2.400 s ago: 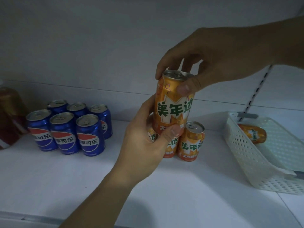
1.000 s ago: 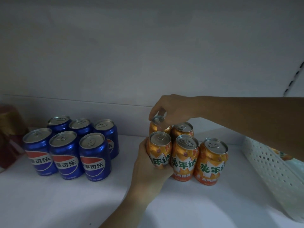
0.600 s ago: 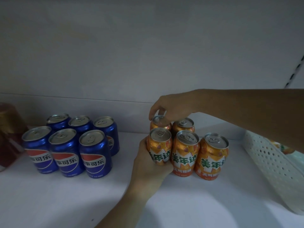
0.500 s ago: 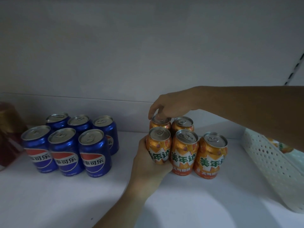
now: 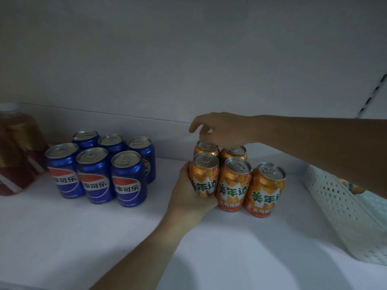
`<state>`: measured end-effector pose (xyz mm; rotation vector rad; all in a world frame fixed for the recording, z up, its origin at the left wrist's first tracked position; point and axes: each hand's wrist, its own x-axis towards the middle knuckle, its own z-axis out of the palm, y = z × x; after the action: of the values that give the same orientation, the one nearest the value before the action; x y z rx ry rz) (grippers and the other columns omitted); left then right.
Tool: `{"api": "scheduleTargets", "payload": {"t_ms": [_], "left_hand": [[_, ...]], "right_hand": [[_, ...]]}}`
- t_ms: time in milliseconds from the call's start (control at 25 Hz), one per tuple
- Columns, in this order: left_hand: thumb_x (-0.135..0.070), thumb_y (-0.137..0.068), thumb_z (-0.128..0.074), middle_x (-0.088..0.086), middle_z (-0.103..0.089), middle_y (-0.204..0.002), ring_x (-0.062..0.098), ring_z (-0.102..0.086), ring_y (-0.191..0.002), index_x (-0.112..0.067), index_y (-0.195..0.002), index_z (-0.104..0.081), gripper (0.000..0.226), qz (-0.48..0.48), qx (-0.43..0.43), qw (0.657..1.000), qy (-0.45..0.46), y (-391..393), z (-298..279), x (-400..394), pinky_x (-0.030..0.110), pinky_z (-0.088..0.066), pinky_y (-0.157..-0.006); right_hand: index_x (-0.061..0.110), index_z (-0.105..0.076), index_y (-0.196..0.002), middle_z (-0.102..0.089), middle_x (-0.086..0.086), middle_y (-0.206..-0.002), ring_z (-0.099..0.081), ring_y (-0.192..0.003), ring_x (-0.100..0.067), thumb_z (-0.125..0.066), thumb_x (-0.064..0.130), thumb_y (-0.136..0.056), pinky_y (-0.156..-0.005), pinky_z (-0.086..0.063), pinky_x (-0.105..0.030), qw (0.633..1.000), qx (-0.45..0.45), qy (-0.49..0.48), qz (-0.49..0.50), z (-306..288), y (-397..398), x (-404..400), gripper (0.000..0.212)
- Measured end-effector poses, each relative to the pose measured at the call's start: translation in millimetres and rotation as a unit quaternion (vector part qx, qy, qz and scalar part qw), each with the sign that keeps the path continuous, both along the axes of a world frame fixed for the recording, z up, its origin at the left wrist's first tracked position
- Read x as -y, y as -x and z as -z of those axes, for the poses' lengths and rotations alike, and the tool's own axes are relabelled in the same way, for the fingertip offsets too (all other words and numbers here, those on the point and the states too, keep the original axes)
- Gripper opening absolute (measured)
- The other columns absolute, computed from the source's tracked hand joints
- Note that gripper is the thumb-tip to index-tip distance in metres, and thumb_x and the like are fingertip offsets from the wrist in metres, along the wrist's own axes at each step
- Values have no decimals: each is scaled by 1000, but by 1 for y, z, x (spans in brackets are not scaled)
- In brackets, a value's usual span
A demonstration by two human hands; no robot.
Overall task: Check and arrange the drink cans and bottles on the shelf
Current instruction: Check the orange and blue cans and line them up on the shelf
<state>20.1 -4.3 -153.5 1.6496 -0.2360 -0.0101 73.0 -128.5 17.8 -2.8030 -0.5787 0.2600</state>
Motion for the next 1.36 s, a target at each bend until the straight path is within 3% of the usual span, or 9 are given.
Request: {"api": "scheduleTargets", "payload": {"t_ms": [200, 320, 560, 680, 840, 1000, 1080, 1200, 1360], "left_hand": [[-30, -64, -81, -18, -62, -130, 1, -61, -119, -34, -139, -43, 85, 61, -25, 995, -75, 22, -6, -39, 38, -54, -101], [-17, -87, -70, -18, -55, -135, -1, -50, -130, -30, -138, -47, 58, 112, -38, 987, -106, 42, -12, -76, 17, -40, -107], [-26, -92, -65, 5, -72, -96, 23, -68, -88, -26, -100, -69, 9, 85, -23, 982, -165, 54, -19, -123, 38, -58, -83], [-30, -92, -64, 2, -71, -90, 7, -62, -73, -22, -95, -69, 10, 130, -2, 966, -223, 47, -21, -114, 34, -56, -72], [-26, -99, -54, -6, -73, -92, 1, -64, -81, -19, -102, -70, 17, 227, -27, 930, -286, 31, -30, -119, 26, -54, -78], [-9, -105, -41, 8, -68, -80, 19, -65, -75, -5, -98, -67, 27, 217, -114, 961, -129, 28, -58, -144, 30, -48, -63], [-16, -99, -49, 19, -68, -85, 28, -66, -74, -2, -97, -68, 24, 156, -126, 979, 30, 34, -83, -148, 35, -48, -61], [-49, -91, -45, 25, -70, -111, 37, -70, -90, -5, -120, -67, 58, 184, -174, 931, 264, 43, -116, -140, 40, -56, -71], [-61, -98, -36, 20, -72, -101, 30, -70, -75, -2, -124, -65, 71, 181, -187, 910, 324, 78, -140, -115, 34, -60, -61]], "right_hand": [[26, -58, -133, -61, 1, -123, -59, -102, -13, -60, 41, -102, -74, -43, -13, 993, 68, -44, -89, 4, 14, -61, 35], [27, -58, -132, -63, 2, -122, -59, -95, -11, -62, 47, -99, -74, -45, -16, 988, 72, -41, -128, 16, 16, -100, 38], [26, -61, -130, -65, 3, -117, -64, -102, -17, -64, 49, -96, -80, -56, -31, 985, 76, -34, -152, 41, 10, -140, 41], [23, -64, -129, -55, 6, -109, -58, -98, -14, -61, 46, -99, -71, -44, -19, 979, 108, -4, -174, 45, 8, -142, 38], [22, -63, -132, -58, 2, -114, -57, -95, -7, -54, 41, -104, -75, -43, -16, 973, 151, -31, -171, 2, 16, -115, 35], [23, -62, -134, -58, 6, -115, -51, -79, 20, -49, 33, -107, -66, -38, 0, 965, 208, -67, -147, -64, 46, -91, 32], [22, -61, -133, -59, 6, -116, -55, -84, 14, -45, 31, -108, -71, -41, -1, 961, 227, -79, -140, -89, 72, -81, 31], [22, -61, -131, -63, 4, -121, -61, -101, -4, -41, 29, -110, -78, -49, -9, 963, 208, -103, -135, -100, 100, -74, 30], [26, -59, -131, -65, 10, -122, -62, -104, 4, -37, 33, -110, -76, -49, -10, 969, 154, -139, -133, -82, 118, -68, 31]]}}
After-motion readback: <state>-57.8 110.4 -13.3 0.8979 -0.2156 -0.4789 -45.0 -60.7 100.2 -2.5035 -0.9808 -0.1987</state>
